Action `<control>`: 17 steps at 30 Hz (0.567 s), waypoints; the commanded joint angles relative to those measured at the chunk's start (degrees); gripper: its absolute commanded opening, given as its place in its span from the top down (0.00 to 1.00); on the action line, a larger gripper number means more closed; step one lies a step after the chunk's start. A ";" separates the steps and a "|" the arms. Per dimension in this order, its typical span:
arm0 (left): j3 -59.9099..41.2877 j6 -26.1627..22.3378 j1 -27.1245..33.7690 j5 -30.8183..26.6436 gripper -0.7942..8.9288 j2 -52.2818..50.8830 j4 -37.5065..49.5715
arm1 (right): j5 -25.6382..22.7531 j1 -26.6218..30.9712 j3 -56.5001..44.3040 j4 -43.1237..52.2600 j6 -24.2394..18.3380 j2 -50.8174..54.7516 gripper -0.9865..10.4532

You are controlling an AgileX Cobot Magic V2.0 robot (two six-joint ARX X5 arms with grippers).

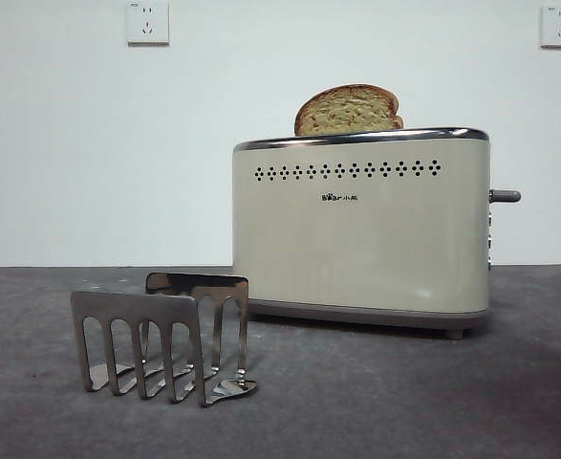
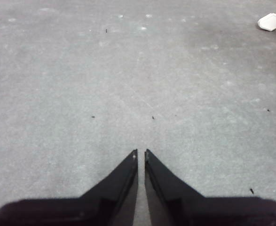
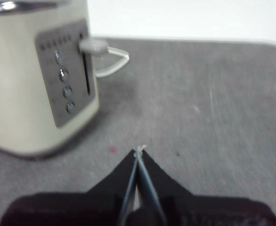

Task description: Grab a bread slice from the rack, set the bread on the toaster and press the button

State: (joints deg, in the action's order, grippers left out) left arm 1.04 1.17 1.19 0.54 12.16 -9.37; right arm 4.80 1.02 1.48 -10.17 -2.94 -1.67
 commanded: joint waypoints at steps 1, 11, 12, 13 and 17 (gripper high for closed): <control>-0.50 0.31 0.17 -0.13 0.89 0.02 0.59 | 0.11 -0.20 -0.66 0.79 -0.33 1.22 0.91; -0.50 0.31 0.17 -0.13 0.89 0.85 0.87 | 0.13 -0.20 -0.66 0.24 -0.15 1.22 0.91; -0.50 0.31 0.17 -0.13 0.89 0.85 0.92 | 0.13 -0.20 -0.66 0.22 -0.15 1.22 0.91; -0.50 0.31 0.17 -0.13 0.89 0.85 0.90 | 0.13 -0.20 -0.66 0.17 -0.15 1.18 0.91; -0.50 0.31 0.17 -0.13 0.89 0.85 0.90 | 0.11 -0.20 -0.59 -0.13 -0.15 1.16 0.91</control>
State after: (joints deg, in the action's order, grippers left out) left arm 1.04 1.17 1.19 0.54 13.02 -8.91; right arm 4.95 0.86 1.37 -10.48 -3.03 -0.51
